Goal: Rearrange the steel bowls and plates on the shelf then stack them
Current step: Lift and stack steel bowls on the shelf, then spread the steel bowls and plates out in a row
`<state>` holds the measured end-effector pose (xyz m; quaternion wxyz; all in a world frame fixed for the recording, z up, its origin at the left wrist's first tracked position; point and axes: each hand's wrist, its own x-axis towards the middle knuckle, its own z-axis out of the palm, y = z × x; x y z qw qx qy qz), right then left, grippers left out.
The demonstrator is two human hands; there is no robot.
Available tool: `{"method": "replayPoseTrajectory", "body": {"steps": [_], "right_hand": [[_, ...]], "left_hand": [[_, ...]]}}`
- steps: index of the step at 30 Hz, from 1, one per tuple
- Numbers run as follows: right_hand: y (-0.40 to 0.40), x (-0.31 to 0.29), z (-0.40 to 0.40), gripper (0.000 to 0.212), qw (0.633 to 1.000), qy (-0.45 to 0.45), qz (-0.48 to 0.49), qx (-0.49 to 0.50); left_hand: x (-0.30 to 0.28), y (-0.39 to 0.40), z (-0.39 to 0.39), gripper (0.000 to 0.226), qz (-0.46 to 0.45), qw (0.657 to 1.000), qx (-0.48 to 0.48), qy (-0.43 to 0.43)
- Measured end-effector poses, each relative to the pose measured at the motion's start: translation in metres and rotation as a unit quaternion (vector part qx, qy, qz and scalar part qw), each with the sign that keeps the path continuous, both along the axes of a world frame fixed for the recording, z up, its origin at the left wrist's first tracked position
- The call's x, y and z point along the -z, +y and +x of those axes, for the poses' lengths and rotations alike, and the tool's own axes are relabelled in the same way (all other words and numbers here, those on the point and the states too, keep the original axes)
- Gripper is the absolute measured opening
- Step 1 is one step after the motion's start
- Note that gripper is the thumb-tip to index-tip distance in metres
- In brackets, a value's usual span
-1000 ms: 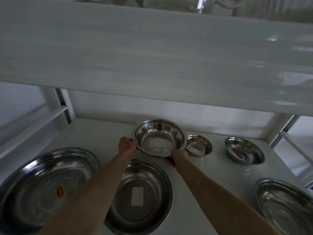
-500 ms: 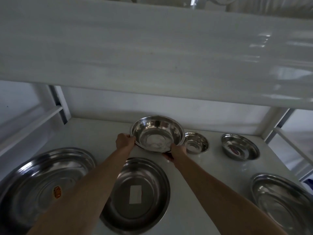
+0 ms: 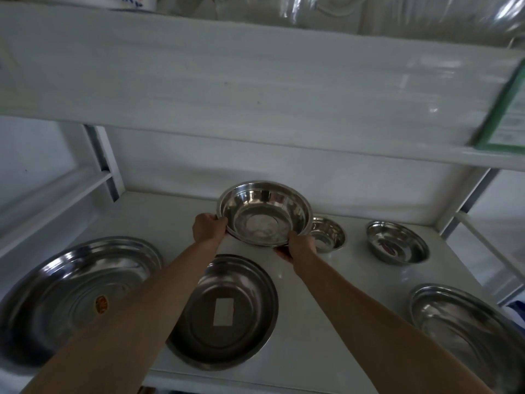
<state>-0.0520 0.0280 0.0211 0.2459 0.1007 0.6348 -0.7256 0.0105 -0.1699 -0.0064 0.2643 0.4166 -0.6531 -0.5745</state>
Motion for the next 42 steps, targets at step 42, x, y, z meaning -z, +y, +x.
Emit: {"method": "replayPoseTrajectory", "body": {"steps": [42], "right_hand": [[0.162, -0.021, 0.057, 0.009, 0.997, 0.039, 0.058, -0.042]], "left_hand": [[-0.031, 0.196, 0.087, 0.018, 0.115, 0.984, -0.058, 0.119]]}}
